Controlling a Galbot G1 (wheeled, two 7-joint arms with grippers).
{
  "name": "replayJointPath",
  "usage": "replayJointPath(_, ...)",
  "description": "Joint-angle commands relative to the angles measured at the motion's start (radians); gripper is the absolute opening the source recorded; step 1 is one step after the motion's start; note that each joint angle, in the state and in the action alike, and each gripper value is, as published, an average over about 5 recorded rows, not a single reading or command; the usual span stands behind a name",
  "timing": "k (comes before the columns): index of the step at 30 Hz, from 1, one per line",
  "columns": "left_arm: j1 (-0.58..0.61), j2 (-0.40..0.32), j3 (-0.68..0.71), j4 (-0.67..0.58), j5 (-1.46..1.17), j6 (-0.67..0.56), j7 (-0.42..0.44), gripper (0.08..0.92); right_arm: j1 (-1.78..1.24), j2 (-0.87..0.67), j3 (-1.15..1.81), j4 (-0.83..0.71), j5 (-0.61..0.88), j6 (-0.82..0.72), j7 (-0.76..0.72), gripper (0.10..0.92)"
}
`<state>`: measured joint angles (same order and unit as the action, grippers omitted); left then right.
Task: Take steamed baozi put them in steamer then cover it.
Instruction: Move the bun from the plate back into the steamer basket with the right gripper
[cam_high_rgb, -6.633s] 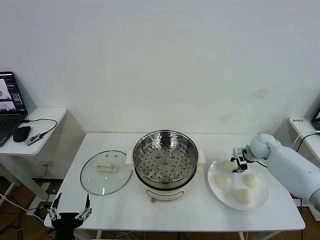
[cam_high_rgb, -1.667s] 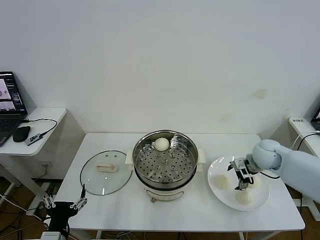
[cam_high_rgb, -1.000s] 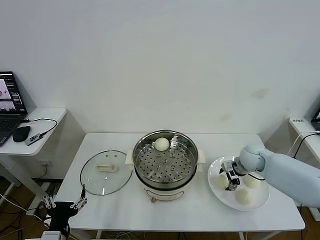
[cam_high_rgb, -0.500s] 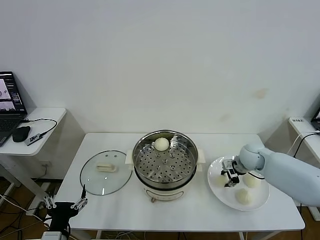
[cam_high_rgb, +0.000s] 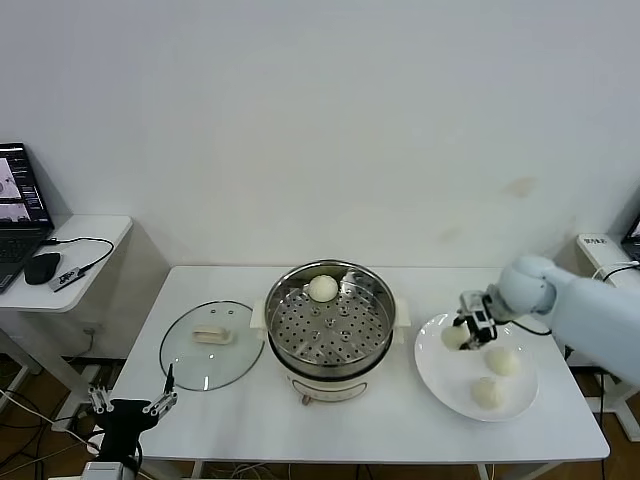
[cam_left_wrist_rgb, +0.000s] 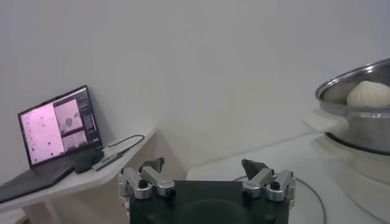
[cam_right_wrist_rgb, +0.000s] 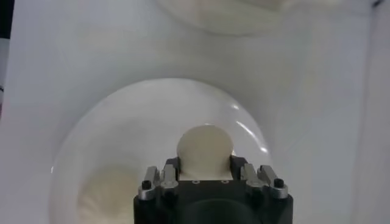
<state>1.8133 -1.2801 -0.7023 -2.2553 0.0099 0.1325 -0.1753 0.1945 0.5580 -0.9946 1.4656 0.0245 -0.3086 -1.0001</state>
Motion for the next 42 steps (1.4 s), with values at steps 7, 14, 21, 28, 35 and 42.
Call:
replayJointPath(7,-0.009,0.01,0.01,-0.022,0.0,0.004,0.0,0.823,0.612,0.149,-0.345,0.151,0.337,-0.086,0.043,0.526)
replayJointPath(14,-0.02,0.001,0.002,-0.028,-0.001,0.005,0.0,0.823,0.591,0.356,-0.338,0.137,0.499,-0.189,0.124,0.526)
replayJointPath(21,-0.025,-0.003,-0.014,-0.035,0.0,0.006,0.001,0.823,0.429,0.561,-0.296,0.008,0.517,-0.263,0.179,0.526)
replayJointPath(28,-0.03,-0.006,-0.024,-0.036,-0.005,0.008,0.002,0.823,0.332,0.706,-0.283,-0.112,0.51,-0.292,0.187,0.526)
replayJointPath(35,-0.035,-0.008,-0.025,-0.031,-0.01,0.007,0.001,0.823,0.265,0.769,-0.285,-0.182,0.482,-0.31,0.189,0.526)
replayJointPath(42,-0.037,-0.01,-0.023,-0.029,-0.01,0.007,0.001,0.823,0.233,0.773,-0.287,-0.202,0.458,-0.316,0.193,0.526)
